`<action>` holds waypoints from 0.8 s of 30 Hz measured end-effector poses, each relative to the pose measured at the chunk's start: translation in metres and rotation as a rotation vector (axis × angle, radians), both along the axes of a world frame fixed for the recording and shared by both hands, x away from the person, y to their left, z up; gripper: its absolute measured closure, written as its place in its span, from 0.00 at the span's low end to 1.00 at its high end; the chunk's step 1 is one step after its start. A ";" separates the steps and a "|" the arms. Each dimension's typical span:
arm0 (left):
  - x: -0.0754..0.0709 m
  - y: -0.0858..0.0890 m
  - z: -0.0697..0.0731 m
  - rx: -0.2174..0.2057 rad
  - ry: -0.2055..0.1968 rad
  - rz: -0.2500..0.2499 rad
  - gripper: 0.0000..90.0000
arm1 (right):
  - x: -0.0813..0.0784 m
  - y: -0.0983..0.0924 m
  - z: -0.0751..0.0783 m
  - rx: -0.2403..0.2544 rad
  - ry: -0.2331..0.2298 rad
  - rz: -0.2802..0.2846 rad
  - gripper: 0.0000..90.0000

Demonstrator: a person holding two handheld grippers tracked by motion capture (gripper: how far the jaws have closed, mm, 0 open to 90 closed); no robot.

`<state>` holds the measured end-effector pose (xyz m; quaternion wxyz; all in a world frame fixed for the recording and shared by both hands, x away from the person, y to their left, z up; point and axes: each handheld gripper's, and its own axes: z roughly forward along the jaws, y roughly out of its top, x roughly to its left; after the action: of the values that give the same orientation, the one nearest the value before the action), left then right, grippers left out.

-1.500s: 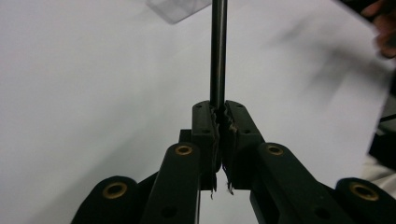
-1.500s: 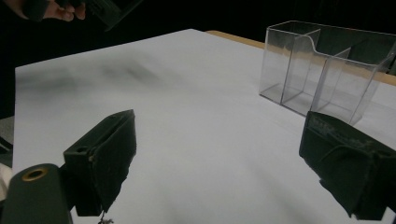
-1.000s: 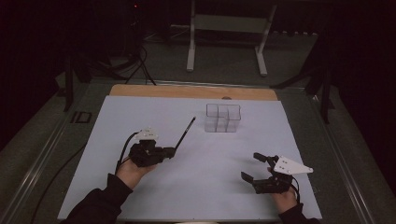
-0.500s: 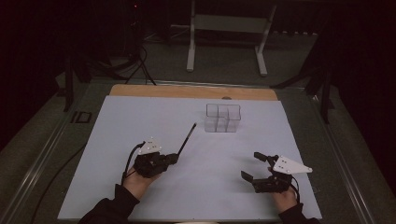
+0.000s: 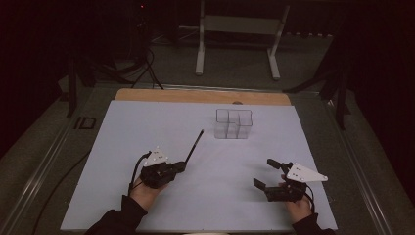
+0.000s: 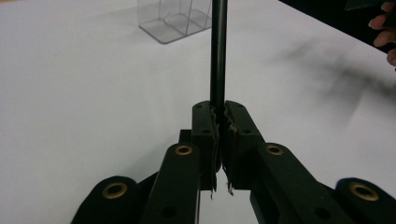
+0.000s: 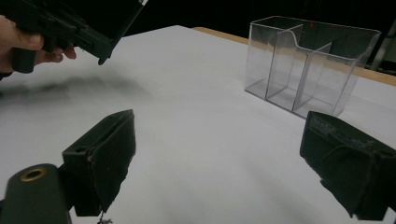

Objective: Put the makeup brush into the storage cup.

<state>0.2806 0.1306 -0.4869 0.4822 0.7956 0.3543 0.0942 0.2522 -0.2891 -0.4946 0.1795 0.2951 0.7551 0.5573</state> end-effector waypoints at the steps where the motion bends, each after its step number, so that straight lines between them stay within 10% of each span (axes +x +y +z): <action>1: -0.001 0.000 0.000 -0.005 -0.010 -0.003 0.95 | 0.000 0.001 0.000 -0.001 0.006 0.006 0.12; 13: -0.004 -0.003 -0.002 -0.004 -0.041 -0.016 0.95 | -0.004 0.000 0.006 -0.009 -0.038 -0.026 0.16; 17: -0.004 -0.002 -0.001 -0.013 -0.048 -0.015 0.95 | -0.003 0.003 0.008 -0.029 0.056 -0.038 0.16; 24: -0.004 -0.002 -0.002 -0.009 -0.046 -0.007 0.95 | -0.009 0.008 0.023 -0.020 0.037 -0.104 0.13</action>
<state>0.2770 0.1288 -0.4888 0.4942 0.7922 0.3409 0.1093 0.2432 -0.2812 -0.4711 0.1973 0.3421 0.7476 0.5340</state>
